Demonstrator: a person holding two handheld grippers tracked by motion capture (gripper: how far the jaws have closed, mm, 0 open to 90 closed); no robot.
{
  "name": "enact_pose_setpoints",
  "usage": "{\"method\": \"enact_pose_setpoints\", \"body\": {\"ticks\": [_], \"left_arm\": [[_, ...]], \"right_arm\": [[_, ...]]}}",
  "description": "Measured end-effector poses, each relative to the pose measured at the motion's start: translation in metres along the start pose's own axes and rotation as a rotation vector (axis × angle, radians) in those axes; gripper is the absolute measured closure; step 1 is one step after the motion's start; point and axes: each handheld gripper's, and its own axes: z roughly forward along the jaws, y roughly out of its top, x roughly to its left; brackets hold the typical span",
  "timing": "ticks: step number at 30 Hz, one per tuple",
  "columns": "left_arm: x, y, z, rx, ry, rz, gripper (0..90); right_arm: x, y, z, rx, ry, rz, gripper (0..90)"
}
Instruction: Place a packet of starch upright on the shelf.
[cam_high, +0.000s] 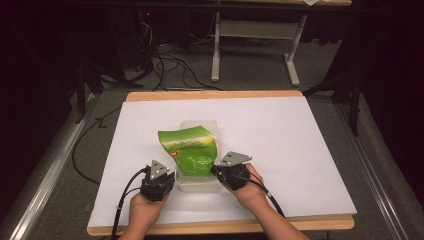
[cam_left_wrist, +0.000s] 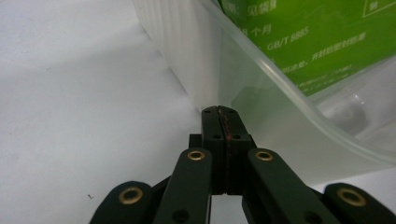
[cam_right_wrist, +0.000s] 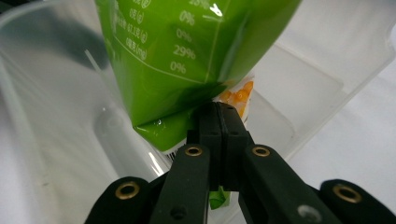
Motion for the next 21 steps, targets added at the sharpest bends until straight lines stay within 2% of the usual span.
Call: {"method": "enact_pose_setpoints", "body": {"ticks": [3,6,7,8,10,11,12,13,15,17,19,21], "left_arm": [[0.000,0.000,0.001,0.001,-0.001,-0.002,90.0],[-0.001,0.001,0.001,0.003,0.004,0.001,90.0],[0.000,0.001,0.001,0.003,0.004,-0.002,88.9],[0.001,0.000,0.001,0.001,0.003,-0.003,86.6],[0.002,0.000,0.001,0.000,-0.003,-0.008,85.9],[0.001,0.000,0.000,0.001,-0.001,-0.006,85.9],[0.001,0.000,0.000,0.001,0.002,-0.004,86.0],[0.000,0.000,-0.001,0.001,0.003,-0.003,86.0],[0.001,0.000,-0.001,0.000,0.001,-0.001,85.8],[0.001,-0.001,-0.001,-0.003,-0.005,-0.007,85.2],[0.001,-0.001,0.000,-0.004,-0.006,-0.007,85.7],[0.000,-0.001,0.000,-0.004,-0.004,-0.004,87.0]], "right_arm": [[-0.003,0.000,0.000,0.005,0.015,0.007,90.0],[-0.007,0.001,-0.017,-0.028,0.013,0.031,87.6],[-0.008,0.001,-0.024,-0.048,0.010,0.040,85.3],[-0.014,0.001,-0.038,-0.090,0.005,0.061,80.9],[-0.020,0.003,-0.047,-0.146,0.021,0.096,72.3],[-0.020,0.003,-0.047,-0.146,0.021,0.096,72.3],[-0.022,0.007,-0.051,-0.212,0.060,0.132,60.8],[-0.022,0.007,-0.051,-0.212,0.060,0.132,60.8],[-0.021,0.014,-0.050,-0.263,0.085,0.134,51.9],[-0.019,0.021,-0.043,-0.267,0.107,0.115,50.6],[-0.016,0.025,-0.035,-0.252,0.110,0.104,51.9],[-0.014,0.025,-0.029,-0.227,0.114,0.099,59.8]]}}
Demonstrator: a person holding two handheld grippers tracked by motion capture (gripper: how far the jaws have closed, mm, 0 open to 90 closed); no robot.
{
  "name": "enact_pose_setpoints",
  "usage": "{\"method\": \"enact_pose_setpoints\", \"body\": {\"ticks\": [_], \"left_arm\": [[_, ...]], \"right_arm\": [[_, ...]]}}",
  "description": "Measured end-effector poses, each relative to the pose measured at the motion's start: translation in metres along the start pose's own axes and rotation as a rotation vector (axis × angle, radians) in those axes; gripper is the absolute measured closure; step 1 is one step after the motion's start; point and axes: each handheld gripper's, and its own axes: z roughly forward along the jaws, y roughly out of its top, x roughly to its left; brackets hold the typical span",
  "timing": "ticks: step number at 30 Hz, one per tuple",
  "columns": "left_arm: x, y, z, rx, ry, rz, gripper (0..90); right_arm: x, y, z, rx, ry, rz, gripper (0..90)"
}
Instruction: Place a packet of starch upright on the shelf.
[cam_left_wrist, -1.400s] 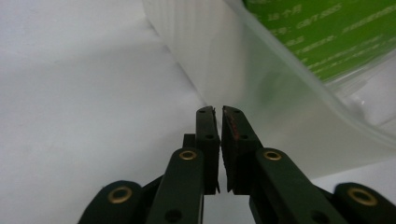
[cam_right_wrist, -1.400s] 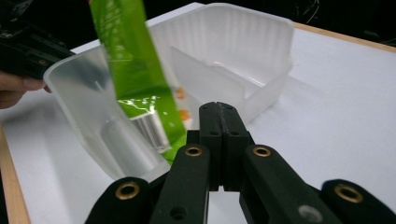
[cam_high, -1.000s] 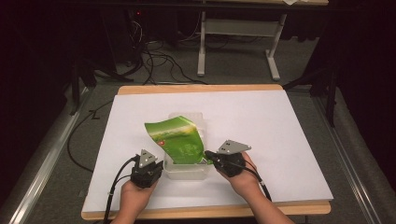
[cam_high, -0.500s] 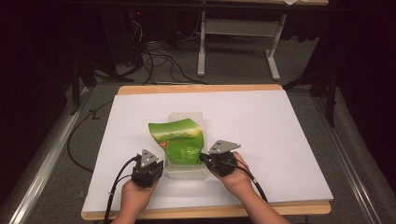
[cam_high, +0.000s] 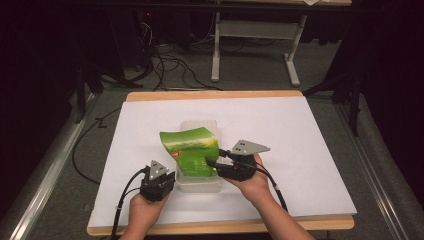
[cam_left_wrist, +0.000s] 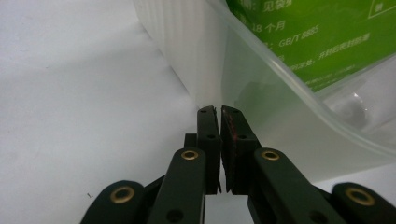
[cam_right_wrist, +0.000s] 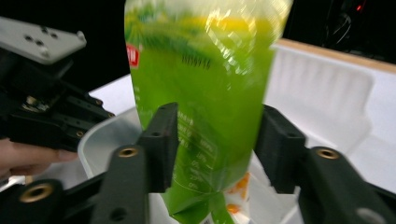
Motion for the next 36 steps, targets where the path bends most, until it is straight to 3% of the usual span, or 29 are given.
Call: {"method": "enact_pose_setpoints", "body": {"ticks": [3,8,15,21,24,26,27,30,35,36], "left_arm": [[0.000,0.000,0.000,0.003,-0.001,0.004,88.0],[-0.001,0.000,0.001,0.007,0.003,0.004,88.0],[0.000,0.000,0.000,0.013,-0.002,0.013,86.9],[0.004,0.000,0.000,0.022,0.000,0.000,78.8],[0.007,0.001,-0.002,0.013,0.004,-0.007,73.2],[0.009,0.003,-0.004,-0.003,0.006,-0.002,65.0],[0.011,0.005,-0.009,-0.022,0.033,0.028,63.2],[0.015,0.005,-0.014,-0.042,0.059,0.040,60.3],[0.033,0.006,-0.030,-0.093,0.098,0.012,53.6],[0.041,0.005,-0.035,-0.096,0.117,0.010,50.7]], "right_arm": [[0.000,-0.006,0.004,0.043,-0.012,-0.020,71.6],[0.002,-0.016,0.009,0.090,-0.032,-0.055,78.9],[-0.001,-0.026,0.010,0.107,-0.029,-0.036,79.6],[-0.001,-0.027,0.010,0.100,-0.033,-0.035,79.1],[-0.001,-0.024,0.007,0.094,-0.029,-0.038,73.3],[0.000,-0.016,-0.001,0.072,-0.030,-0.055,63.7],[0.000,-0.012,-0.006,0.048,-0.032,-0.054,60.7],[-0.001,-0.008,-0.014,0.020,-0.039,-0.060,55.4],[-0.011,-0.007,-0.040,-0.012,-0.097,-0.061,47.7],[-0.020,-0.012,-0.054,-0.021,-0.139,-0.058,46.0]]}}
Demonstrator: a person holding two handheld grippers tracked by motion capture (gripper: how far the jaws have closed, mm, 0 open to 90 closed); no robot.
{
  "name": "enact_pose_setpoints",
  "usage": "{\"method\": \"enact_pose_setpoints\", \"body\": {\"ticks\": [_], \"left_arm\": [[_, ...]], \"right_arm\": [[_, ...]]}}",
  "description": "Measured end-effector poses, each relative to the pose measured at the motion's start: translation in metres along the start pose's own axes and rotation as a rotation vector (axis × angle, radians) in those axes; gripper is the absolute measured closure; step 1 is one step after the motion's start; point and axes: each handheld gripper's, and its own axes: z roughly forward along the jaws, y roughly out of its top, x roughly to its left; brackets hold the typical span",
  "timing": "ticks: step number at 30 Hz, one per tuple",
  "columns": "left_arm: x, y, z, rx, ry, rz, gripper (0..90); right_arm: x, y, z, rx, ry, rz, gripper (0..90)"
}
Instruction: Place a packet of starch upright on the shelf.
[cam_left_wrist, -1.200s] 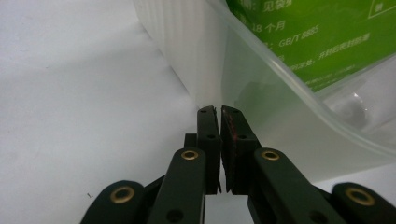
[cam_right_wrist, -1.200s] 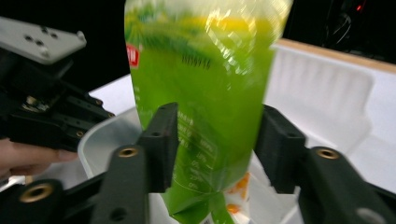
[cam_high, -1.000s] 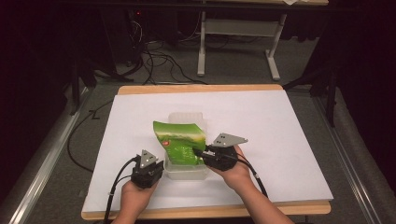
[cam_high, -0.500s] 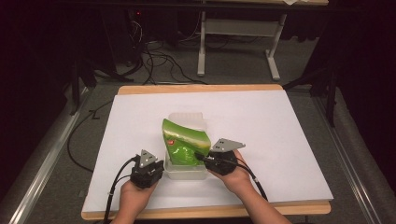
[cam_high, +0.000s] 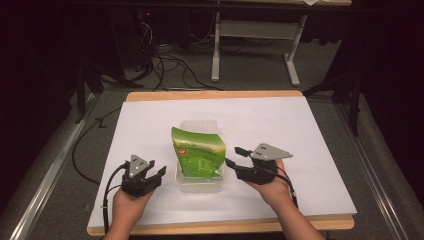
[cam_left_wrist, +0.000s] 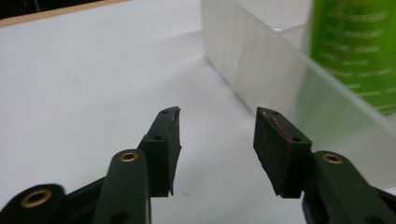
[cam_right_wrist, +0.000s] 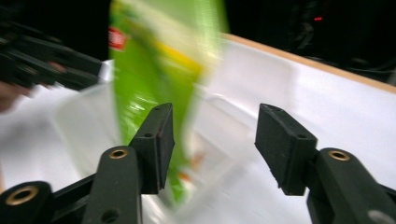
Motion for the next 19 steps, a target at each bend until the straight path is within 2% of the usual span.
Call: {"method": "enact_pose_setpoints", "body": {"ticks": [1,2,4,5,6,7,8,9,10,11,12,14,15,16,19], "left_arm": [[0.000,0.000,0.000,0.000,0.000,0.000,50.0],[0.006,-0.001,-0.003,0.000,0.019,0.002,50.0],[0.016,-0.003,-0.006,0.004,0.048,-0.007,48.7],[0.021,-0.004,-0.008,0.004,0.066,-0.011,48.4],[0.025,-0.006,-0.009,0.007,0.093,-0.004,48.4],[0.028,-0.007,-0.010,0.015,0.111,0.004,48.3],[0.031,-0.009,-0.010,0.024,0.121,0.012,47.4],[0.033,-0.010,-0.010,0.036,0.132,0.017,47.4],[0.036,-0.011,-0.008,0.046,0.136,0.010,47.2],[0.038,-0.011,-0.008,0.051,0.130,-0.006,47.0],[0.039,-0.011,-0.007,0.048,0.123,-0.030,47.0],[0.039,-0.009,-0.007,0.039,0.091,-0.082,47.0],[0.038,-0.008,-0.007,0.033,0.074,-0.094,47.5],[0.035,-0.007,-0.007,0.031,0.063,-0.093,47.7],[0.024,-0.004,-0.008,0.018,0.042,-0.066,47.7]], "right_arm": [[0.000,0.000,0.000,0.000,0.000,0.000,46.0],[-0.004,-0.002,-0.005,0.007,-0.025,-0.005,45.2],[-0.021,-0.012,-0.019,0.013,-0.081,0.017,42.3],[-0.038,-0.021,-0.032,0.021,-0.134,0.051,42.1],[-0.038,-0.021,-0.032,0.021,-0.134,0.051,42.1],[-0.046,-0.027,-0.039,0.028,-0.166,0.041,43.2],[-0.059,-0.038,-0.049,0.058,-0.245,-0.006,43.9],[-0.059,-0.038,-0.049,0.058,-0.245,-0.006,43.9],[-0.066,-0.042,-0.053,0.071,-0.262,-0.001,43.8],[-0.076,-0.048,-0.056,0.079,-0.273,0.052,43.6],[-0.076,-0.048,-0.056,0.079,-0.273,0.052,43.6],[-0.077,-0.052,-0.050,0.087,-0.254,0.092,43.5],[-0.077,-0.052,-0.050,0.087,-0.254,0.092,43.5],[-0.073,-0.053,-0.045,0.111,-0.241,0.073,43.3],[-0.068,-0.051,-0.043,0.116,-0.228,0.063,42.5]]}}
